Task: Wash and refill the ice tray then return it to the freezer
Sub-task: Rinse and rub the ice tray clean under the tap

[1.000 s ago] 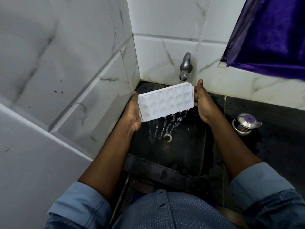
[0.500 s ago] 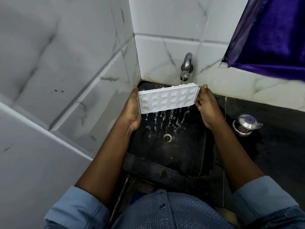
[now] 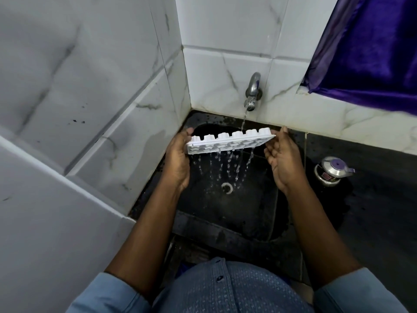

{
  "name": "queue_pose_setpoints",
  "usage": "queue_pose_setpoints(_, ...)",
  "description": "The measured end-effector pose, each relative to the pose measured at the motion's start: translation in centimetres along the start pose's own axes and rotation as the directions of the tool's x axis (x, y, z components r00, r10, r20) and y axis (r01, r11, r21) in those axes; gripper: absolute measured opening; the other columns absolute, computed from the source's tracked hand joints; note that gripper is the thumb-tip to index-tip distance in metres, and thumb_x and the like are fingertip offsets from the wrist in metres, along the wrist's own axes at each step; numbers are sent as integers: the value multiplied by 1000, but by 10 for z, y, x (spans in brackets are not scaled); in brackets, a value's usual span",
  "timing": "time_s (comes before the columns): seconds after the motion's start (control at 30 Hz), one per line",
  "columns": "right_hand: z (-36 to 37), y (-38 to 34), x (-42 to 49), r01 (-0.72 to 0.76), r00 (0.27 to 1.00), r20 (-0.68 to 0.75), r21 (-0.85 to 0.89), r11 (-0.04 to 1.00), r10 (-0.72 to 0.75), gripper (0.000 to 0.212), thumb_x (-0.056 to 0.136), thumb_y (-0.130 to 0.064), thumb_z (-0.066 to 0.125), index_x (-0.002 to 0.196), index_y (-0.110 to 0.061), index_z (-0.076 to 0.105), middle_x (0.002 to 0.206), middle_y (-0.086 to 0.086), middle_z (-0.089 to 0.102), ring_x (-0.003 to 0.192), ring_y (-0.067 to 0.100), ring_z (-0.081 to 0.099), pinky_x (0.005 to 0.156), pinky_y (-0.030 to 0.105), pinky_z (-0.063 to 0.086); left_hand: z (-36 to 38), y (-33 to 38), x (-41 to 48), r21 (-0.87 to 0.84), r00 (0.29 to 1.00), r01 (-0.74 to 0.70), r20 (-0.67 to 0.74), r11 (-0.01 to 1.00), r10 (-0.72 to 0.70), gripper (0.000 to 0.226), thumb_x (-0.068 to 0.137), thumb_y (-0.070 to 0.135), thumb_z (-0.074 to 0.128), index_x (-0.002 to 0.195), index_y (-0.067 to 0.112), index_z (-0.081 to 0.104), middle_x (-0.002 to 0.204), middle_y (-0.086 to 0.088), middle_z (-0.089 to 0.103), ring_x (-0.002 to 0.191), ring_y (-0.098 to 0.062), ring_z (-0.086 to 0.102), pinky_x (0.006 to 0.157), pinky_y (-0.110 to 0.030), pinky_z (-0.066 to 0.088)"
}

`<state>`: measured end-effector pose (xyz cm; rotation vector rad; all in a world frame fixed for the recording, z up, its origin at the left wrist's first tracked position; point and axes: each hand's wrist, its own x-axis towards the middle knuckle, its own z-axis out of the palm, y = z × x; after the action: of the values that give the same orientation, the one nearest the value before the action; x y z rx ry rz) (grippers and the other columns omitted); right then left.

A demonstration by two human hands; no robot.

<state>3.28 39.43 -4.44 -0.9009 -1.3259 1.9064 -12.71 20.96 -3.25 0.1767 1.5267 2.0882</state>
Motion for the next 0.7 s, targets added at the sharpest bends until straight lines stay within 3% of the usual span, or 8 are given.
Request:
queue_pose_setpoints(0.1,-6,2,-1,-22,998,-60,50,999,25,38,109,-46,46,108,-17,70,122,9,74,127,25,64,112,38,48,-5,-2,3,-112,999,26,-29,993,-30,65,65,3,54,130,-2,59,128,-17,66,114,-32,66,88,-32,57)
queue_pose_setpoints(0.2,-16,3,0,-54,994,-92,26,998,56,38,107,-39,53,119,-6,69,125,16,73,121,28,69,100,37,54,-10,-8,4,-125,997,43,-54,991,-50,70,54,-4,46,122,8,63,135,-18,61,116,-30,59,83,-32,55)
queue_pose_setpoints(0.37,-26,7,-4,-47,993,-115,-59,997,40,32,105,-26,58,122,-2,70,123,11,73,104,20,72,77,27,56,-4,-9,-3,-60,997,34,-68,998,-38,61,76,-24,36,114,13,66,123,-9,70,107,-19,69,72,-24,58)
queue_pose_setpoints(0.43,-27,8,-6,-38,992,-119,-76,996,29,24,105,-23,59,113,-6,73,104,2,78,89,11,74,70,23,56,-3,-9,-3,-101,997,36,-63,994,-42,57,80,-22,34,114,11,65,117,-7,70,102,-17,69,70,-22,57)
queue_pose_setpoints(0.5,-28,9,-8,-28,993,-118,-110,994,15,19,105,-22,60,98,-13,75,88,-3,79,81,10,74,73,27,57,-3,-9,-3,-122,997,35,-65,992,-43,50,77,-14,40,113,10,65,107,-2,68,92,-13,67,69,-21,56)
queue_pose_setpoints(0.57,-29,9,-9,-12,995,-95,-149,989,-2,20,103,-24,63,96,-13,78,96,3,80,93,20,76,87,37,58,-2,-10,-2,-124,995,33,-89,992,-44,47,74,-11,44,109,12,66,103,-1,68,87,-13,66,71,-23,55)
queue_pose_setpoints(0.63,-32,10,-10,5,997,-75,-164,986,-18,22,100,-27,64,103,-11,79,104,8,80,102,28,76,95,44,57,0,-13,-1,-91,991,28,-131,995,-40,51,77,-22,39,106,11,65,100,1,69,89,-14,65,72,-24,54)
queue_pose_setpoints(0.7,-34,9,-11,1,997,-76,-191,982,-16,19,102,-25,62,101,-15,78,100,4,81,97,24,77,89,39,60,2,-17,1,-36,989,18,-149,999,-24,58,72,-30,36,105,10,64,101,3,71,93,-15,66,73,-27,52)
